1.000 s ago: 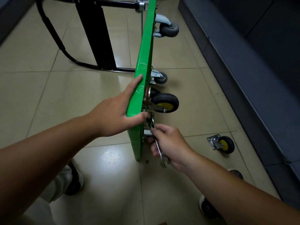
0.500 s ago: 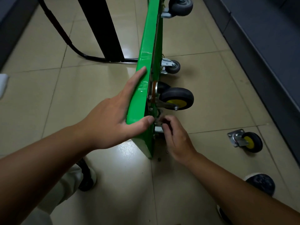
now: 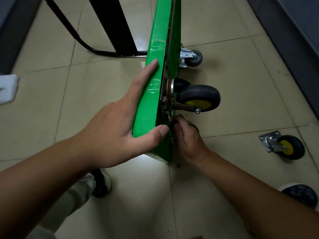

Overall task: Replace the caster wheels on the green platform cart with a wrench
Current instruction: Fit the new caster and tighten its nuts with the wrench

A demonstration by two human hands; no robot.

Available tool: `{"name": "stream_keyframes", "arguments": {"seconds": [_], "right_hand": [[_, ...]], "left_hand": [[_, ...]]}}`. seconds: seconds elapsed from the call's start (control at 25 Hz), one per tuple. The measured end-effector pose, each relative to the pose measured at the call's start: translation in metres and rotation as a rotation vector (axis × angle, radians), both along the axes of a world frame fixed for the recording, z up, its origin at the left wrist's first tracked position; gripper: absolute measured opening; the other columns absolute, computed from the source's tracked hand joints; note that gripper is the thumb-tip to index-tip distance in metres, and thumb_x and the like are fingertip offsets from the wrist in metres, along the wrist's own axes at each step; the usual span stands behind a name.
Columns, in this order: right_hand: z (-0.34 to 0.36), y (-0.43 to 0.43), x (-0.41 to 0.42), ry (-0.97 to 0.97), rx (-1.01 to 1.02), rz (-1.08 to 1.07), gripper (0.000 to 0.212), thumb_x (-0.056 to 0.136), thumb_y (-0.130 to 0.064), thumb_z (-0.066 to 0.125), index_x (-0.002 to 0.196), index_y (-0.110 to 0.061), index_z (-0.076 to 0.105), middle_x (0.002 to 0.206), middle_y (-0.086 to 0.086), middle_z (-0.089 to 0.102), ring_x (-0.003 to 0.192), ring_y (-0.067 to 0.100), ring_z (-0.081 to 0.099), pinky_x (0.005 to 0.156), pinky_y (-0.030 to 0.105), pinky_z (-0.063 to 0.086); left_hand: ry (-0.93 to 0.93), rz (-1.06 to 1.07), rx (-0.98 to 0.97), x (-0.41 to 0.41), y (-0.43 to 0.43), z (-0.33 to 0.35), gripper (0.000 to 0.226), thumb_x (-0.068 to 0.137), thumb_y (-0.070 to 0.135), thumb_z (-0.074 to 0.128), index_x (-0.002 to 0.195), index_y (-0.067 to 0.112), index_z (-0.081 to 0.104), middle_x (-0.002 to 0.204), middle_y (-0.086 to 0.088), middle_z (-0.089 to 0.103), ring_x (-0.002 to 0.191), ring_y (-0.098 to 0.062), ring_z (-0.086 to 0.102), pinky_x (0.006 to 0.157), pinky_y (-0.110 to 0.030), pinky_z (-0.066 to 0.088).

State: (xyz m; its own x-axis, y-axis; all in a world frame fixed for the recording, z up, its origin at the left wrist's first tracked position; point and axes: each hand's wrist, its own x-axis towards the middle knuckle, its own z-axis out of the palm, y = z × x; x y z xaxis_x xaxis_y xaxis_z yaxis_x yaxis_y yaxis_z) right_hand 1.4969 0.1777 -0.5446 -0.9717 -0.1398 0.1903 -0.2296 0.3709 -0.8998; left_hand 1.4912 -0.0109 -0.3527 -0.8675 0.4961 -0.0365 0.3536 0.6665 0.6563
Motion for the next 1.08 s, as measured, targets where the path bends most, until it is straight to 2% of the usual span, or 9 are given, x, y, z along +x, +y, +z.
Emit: {"name": "stream_keyframes", "arguments": {"seconds": [0.2,0.24,0.36,0.48,0.56,0.64,0.76,0.92,1.08], "right_hand": [[0.011,0.003,-0.002,-0.098,0.02,0.115,0.028,0.106,-0.031,0.03,0.119,-0.017,0.051,0.077,-0.001,0.06,0.066,0.006,0.058,0.057,0.02,0.042],[0.014,0.001,0.002,-0.154,-0.012,0.134,0.03,0.106,-0.033,0.029,0.12,-0.018,0.051,0.083,-0.002,0.062,0.072,0.004,0.06,0.063,0.021,0.045],[0.022,-0.007,0.012,-0.329,-0.124,0.137,0.04,0.106,-0.048,0.026,0.13,-0.027,0.05,0.114,0.003,0.068,0.106,0.016,0.066,0.09,0.046,0.055],[0.042,-0.012,0.021,-0.491,-0.278,0.132,0.037,0.106,-0.052,0.029,0.123,-0.035,0.057,0.118,-0.002,0.069,0.113,0.013,0.065,0.097,0.046,0.053],[0.065,-0.014,0.026,-0.595,-0.277,0.116,0.045,0.103,-0.061,0.029,0.116,-0.034,0.062,0.095,0.004,0.072,0.087,0.017,0.07,0.075,0.04,0.055],[0.092,-0.014,0.028,-0.797,-0.37,0.09,0.056,0.1,-0.068,0.028,0.105,-0.023,0.061,0.06,0.009,0.051,0.048,0.02,0.049,0.051,0.031,0.041],[0.13,-0.013,0.026,-1.117,-0.638,0.056,0.049,0.102,-0.062,0.033,0.088,-0.018,0.048,0.053,-0.003,0.026,0.039,0.009,0.02,0.041,0.019,0.024],[0.121,-0.015,0.044,-0.976,-0.515,-0.157,0.046,0.101,-0.059,0.043,0.095,-0.016,0.057,0.059,0.002,0.042,0.043,0.015,0.035,0.04,0.022,0.027],[0.069,0.004,0.084,-0.474,-0.12,-0.311,0.024,0.106,-0.032,0.046,0.095,-0.019,0.062,0.066,-0.007,0.056,0.061,0.011,0.055,0.057,0.032,0.043]], "left_hand": [[0.006,0.003,0.002,0.001,0.0,-0.001,0.096,0.081,0.067,0.051,0.157,0.046,-0.003,0.095,0.011,0.061,0.063,-0.011,0.062,0.05,-0.021,0.046],[0.004,0.008,0.001,0.001,0.0,-0.001,0.096,0.081,0.067,0.05,0.157,0.047,-0.004,0.097,0.01,0.061,0.063,-0.011,0.063,0.05,-0.023,0.047],[0.0,0.017,-0.002,0.002,0.0,0.0,0.095,0.08,0.07,0.049,0.156,0.05,-0.004,0.1,0.009,0.061,0.062,-0.01,0.063,0.052,-0.026,0.05],[-0.025,0.033,-0.004,0.003,0.0,0.001,0.095,0.077,0.072,0.049,0.153,0.057,-0.006,0.106,0.002,0.064,0.064,-0.011,0.065,0.061,-0.041,0.057],[-0.026,0.035,-0.014,0.004,0.0,0.003,0.095,0.076,0.073,0.048,0.152,0.058,-0.008,0.109,0.001,0.064,0.067,-0.014,0.066,0.064,-0.044,0.057],[-0.014,0.034,-0.041,0.005,0.001,0.004,0.096,0.074,0.074,0.046,0.151,0.058,-0.009,0.11,0.002,0.063,0.068,-0.016,0.065,0.066,-0.043,0.055],[-0.007,0.025,-0.069,0.004,0.004,0.006,0.098,0.074,0.076,0.045,0.152,0.056,-0.011,0.105,0.006,0.06,0.068,-0.013,0.063,0.065,-0.035,0.052],[-0.015,-0.003,-0.096,0.003,0.003,0.009,0.1,0.076,0.076,0.048,0.151,0.056,-0.015,0.106,0.005,0.059,0.07,-0.012,0.064,0.065,-0.034,0.053],[-0.015,-0.001,-0.092,0.003,-0.001,0.008,0.099,0.073,0.079,0.043,0.15,0.057,-0.015,0.1,0.018,0.058,0.068,-0.007,0.064,0.064,-0.028,0.053]]}}
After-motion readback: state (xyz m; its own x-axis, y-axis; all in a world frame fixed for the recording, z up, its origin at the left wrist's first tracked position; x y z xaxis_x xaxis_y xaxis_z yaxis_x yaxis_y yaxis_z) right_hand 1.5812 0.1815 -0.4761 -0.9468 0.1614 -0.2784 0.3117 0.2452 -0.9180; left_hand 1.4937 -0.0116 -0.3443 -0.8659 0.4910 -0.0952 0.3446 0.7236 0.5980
